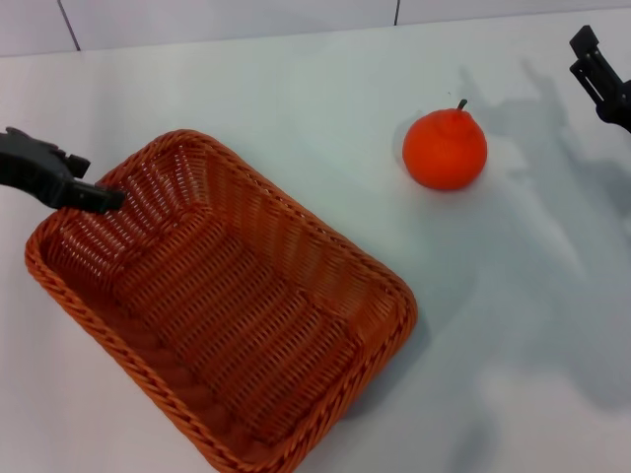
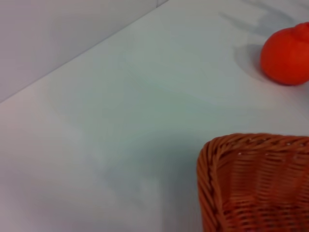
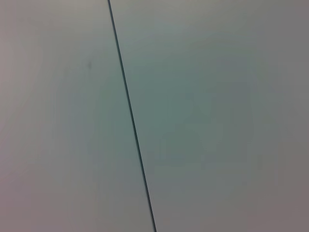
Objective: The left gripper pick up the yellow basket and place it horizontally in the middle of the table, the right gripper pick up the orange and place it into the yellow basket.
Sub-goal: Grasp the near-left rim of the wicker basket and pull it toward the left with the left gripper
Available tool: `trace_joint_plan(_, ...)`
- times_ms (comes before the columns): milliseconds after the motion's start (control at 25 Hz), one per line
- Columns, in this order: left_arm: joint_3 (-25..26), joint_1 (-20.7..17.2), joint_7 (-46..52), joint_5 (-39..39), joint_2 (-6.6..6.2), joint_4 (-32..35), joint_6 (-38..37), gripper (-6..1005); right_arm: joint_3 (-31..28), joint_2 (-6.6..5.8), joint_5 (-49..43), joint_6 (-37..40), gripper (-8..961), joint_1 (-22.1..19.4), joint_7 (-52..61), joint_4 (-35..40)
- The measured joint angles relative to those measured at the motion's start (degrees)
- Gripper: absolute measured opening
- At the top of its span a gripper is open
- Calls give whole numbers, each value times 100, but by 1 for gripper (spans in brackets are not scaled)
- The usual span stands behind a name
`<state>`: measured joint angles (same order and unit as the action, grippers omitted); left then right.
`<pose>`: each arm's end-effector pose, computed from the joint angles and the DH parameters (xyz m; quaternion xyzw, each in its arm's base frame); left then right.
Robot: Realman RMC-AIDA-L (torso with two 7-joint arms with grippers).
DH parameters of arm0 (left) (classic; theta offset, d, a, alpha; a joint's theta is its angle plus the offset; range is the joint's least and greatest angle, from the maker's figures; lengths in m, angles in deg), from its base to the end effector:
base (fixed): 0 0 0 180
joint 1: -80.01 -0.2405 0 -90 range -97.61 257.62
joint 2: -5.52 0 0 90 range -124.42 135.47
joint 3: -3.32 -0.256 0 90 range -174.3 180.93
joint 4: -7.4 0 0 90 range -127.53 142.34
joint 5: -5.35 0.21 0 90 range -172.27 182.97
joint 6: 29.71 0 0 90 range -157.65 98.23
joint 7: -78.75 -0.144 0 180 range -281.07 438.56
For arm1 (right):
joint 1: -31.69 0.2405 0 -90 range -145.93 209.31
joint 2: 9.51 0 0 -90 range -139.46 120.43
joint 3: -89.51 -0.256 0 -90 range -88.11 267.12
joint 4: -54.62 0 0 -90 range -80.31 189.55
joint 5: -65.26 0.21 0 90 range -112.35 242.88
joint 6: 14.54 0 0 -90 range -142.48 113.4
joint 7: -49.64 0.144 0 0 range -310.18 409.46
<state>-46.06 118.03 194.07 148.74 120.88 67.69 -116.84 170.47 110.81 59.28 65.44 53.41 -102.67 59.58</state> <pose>-0.2413 0.3862 0.0603 -0.9363 -0.2935 0.0539 0.1852 0.3287 0.3044 0.0084 -0.2525 -0.6597 -0.5676 0.4230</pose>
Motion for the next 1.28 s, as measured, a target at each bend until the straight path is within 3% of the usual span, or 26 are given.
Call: trace_joint_plan(1280,-248,-8,-53,629,291,-24,145,717,24,0,1,-45,930,44,9,5)
